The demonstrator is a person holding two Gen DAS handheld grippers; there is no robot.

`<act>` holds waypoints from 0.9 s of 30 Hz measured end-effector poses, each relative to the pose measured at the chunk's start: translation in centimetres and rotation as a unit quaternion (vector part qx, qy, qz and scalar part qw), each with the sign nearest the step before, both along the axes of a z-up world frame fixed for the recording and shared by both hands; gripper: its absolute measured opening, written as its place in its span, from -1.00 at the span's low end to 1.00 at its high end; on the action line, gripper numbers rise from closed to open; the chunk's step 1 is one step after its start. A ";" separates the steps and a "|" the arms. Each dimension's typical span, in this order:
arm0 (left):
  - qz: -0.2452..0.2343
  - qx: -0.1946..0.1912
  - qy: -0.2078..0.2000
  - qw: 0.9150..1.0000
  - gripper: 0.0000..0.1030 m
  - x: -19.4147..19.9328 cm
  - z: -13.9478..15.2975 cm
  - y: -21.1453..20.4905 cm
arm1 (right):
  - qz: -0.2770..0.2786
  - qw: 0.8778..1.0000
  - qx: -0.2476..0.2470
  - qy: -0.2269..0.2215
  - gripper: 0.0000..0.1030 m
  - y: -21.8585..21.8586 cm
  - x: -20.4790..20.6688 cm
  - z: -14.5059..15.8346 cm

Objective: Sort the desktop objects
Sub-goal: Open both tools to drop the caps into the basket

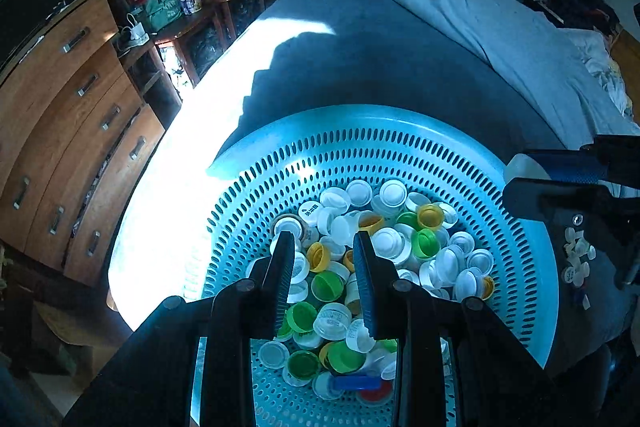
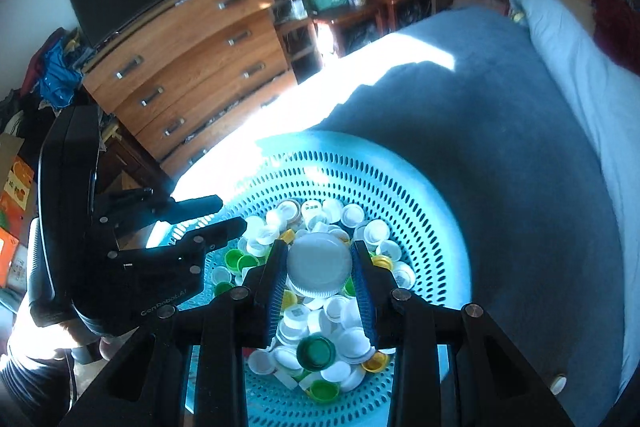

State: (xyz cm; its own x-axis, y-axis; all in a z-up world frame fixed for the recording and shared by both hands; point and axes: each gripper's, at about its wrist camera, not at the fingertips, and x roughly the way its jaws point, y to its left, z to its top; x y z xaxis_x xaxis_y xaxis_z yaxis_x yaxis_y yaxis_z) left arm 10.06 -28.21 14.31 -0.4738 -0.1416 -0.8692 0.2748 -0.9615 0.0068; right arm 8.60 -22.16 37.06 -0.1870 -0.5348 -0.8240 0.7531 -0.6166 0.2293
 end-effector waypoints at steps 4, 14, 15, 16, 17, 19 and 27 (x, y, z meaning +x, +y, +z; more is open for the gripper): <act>-0.002 0.003 -0.020 1.000 -0.50 -0.7 -1.1 -0.7 | 0.007 1.000 0.013 -0.006 -0.32 -1.1 0.1 -1.1; -0.020 -0.002 -0.049 0.999 0.51 -0.6 -3.5 0.3 | 0.007 1.000 0.010 -0.029 0.55 -1.0 0.4 -2.8; -0.020 -0.002 -0.048 0.999 0.52 -0.5 -3.4 0.4 | 0.006 0.999 0.006 -0.031 0.54 -0.8 0.5 -2.8; -0.019 -0.003 -0.046 0.999 0.52 -0.3 -3.4 0.5 | 0.005 1.000 0.003 -0.030 0.54 -0.6 0.6 -2.6; -0.017 -0.005 -0.045 0.999 0.52 -0.2 -3.3 0.6 | 0.004 1.000 -0.004 -0.026 0.54 -0.5 0.8 -2.3; -0.011 -0.008 -0.041 0.999 0.52 0.1 -3.1 0.7 | 0.004 1.000 -0.026 -0.013 0.54 1.0 1.8 -1.5; -0.036 -0.022 0.039 0.998 0.52 3.4 0.6 4.5 | -0.043 0.991 -0.111 0.065 0.61 13.3 8.2 -0.2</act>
